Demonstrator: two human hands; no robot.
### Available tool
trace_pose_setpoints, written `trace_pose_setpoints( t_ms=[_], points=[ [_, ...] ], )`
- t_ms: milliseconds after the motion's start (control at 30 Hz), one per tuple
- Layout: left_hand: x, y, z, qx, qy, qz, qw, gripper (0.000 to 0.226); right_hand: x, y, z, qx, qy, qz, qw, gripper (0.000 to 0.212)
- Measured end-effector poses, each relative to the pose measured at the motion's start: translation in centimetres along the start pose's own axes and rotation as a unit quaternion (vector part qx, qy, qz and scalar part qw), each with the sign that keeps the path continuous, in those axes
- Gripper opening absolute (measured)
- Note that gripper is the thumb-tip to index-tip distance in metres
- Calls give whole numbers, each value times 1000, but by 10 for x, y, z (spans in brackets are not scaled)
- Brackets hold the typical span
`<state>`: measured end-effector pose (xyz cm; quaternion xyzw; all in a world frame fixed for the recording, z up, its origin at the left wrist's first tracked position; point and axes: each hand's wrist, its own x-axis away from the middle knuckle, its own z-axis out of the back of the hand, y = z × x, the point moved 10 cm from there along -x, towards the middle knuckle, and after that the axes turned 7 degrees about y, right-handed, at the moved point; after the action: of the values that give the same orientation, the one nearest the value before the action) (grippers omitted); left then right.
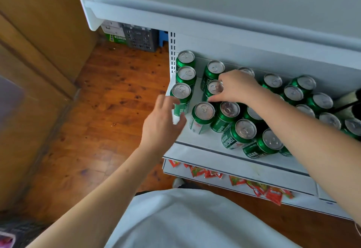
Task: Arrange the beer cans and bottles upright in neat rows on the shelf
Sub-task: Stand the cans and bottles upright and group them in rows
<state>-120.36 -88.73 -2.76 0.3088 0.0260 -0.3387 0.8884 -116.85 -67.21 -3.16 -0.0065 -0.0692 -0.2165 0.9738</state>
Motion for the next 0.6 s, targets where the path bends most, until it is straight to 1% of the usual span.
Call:
trace_pose_setpoints(
  t_ms=[67, 100, 167, 233, 300, 400, 467, 533, 600],
  points=[
    [5, 33, -12, -21, -18, -93, 995, 47, -4, -2, 1, -13, 29, -17, 999, 49],
    [5, 44, -21, -37, -28, -123, 991, 54, -7, -2, 2, -15, 42, -26, 999, 48],
    [3, 55, -41, -68, -45, -163, 983, 68, -12, 0, 3, -24, 69, -43, 996, 51],
    [1, 60, -56, -112, -57, -193, 973, 76, -16, 8, 0, -69, 81, -64, 992, 56],
    [-2, 60, -61, -148, -50, -209, 965, 81, -17, 13, -3, -99, 75, -64, 990, 61],
    [-3, 62, -57, -149, -20, -230, 962, 82, -16, 18, -7, -111, 62, -58, 990, 72],
    [-5, 63, -52, -145, -1, -240, 960, 80, -14, 29, 0, -138, 82, -89, 983, 80],
    [-9, 63, -49, -151, 16, -242, 958, 79, -16, 38, 13, -177, 114, -126, 969, 75],
    [-14, 63, -51, -156, 25, -237, 959, 78, -20, 34, 19, -191, 104, -145, 965, 67]
  ],
)
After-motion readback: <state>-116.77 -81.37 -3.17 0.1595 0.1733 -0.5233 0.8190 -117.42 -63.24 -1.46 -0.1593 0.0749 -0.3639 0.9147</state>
